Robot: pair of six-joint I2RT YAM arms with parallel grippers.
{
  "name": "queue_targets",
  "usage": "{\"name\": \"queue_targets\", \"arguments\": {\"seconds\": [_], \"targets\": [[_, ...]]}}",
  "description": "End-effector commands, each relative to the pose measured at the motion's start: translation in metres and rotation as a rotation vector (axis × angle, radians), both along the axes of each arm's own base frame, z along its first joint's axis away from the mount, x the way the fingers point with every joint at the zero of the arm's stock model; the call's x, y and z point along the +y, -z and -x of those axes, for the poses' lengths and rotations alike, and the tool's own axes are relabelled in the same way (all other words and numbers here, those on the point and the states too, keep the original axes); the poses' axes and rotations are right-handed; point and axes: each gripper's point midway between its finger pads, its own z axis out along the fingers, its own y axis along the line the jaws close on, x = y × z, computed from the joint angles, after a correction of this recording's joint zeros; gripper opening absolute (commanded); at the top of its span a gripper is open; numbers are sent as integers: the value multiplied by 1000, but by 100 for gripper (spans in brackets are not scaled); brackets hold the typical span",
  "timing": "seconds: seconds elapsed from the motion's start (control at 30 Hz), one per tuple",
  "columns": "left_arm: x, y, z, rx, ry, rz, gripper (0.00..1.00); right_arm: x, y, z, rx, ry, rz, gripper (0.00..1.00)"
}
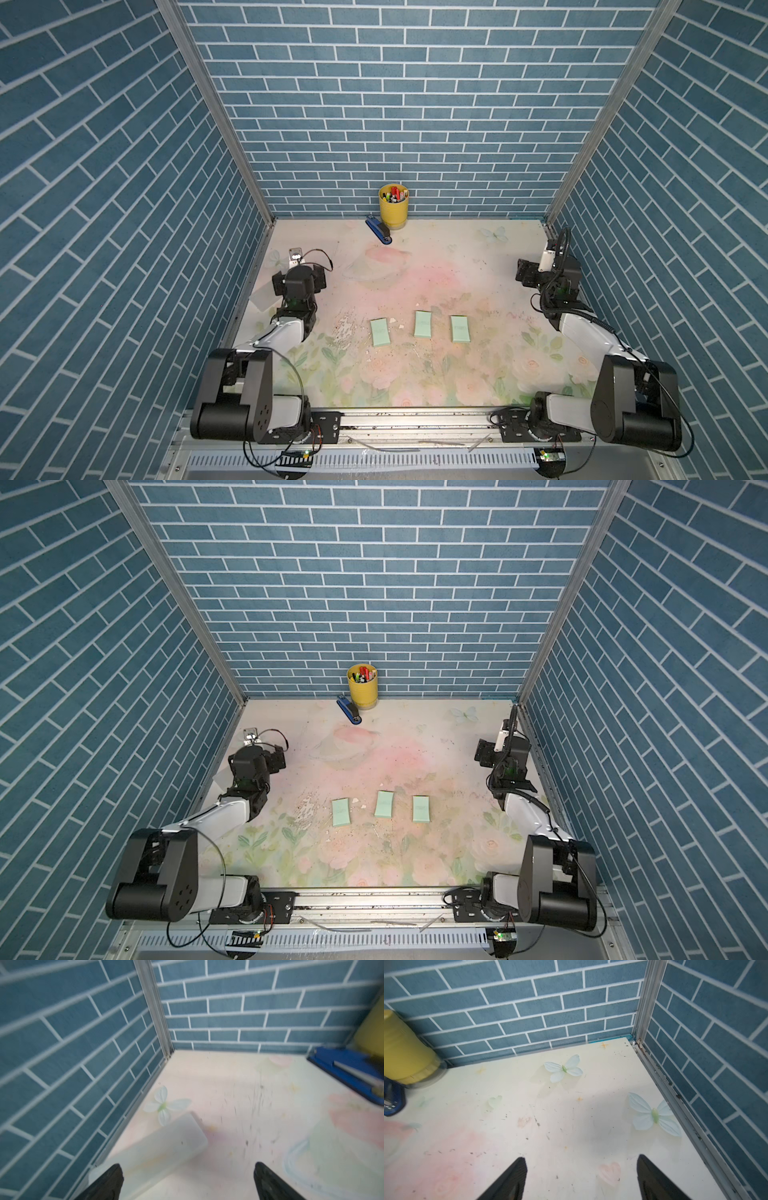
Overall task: Take the rings out of the lift-off lid box
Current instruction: Pick up the jewelry box from the center of the board.
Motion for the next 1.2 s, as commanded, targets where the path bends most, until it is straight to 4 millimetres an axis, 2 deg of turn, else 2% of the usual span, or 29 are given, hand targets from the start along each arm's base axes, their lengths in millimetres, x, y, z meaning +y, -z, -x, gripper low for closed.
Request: {"name": "queue_targets", "arguments": {"seconds": [0.0,0.1,0.2,0.27,0.47,0.63,0.77,0.9,1.17], "targets": [[16,-11,24,184,-158,75,100,31,-10,19,104,-73,-60,82],[13,-16,37,318,-213,152,99,59,-17,35,189,-131,-41,82],[-4,-11,43,404,-173,183,90,90,-17,56,291,-197,-30,81],[-21,-14,43,417,-121,147,89,105,-11,72,364,-225,-7,81],[-69,-8,51,455,12,106,89,134,12,122,614,-265,27,78],[-116,6,55,494,131,47,90,145,30,167,789,-235,92,78],[-148,9,55,501,220,37,90,160,53,191,898,-230,119,78],[-153,6,53,489,239,2,90,175,72,196,944,-236,158,79],[-161,6,52,482,296,9,91,193,103,179,986,-242,198,81]]}}
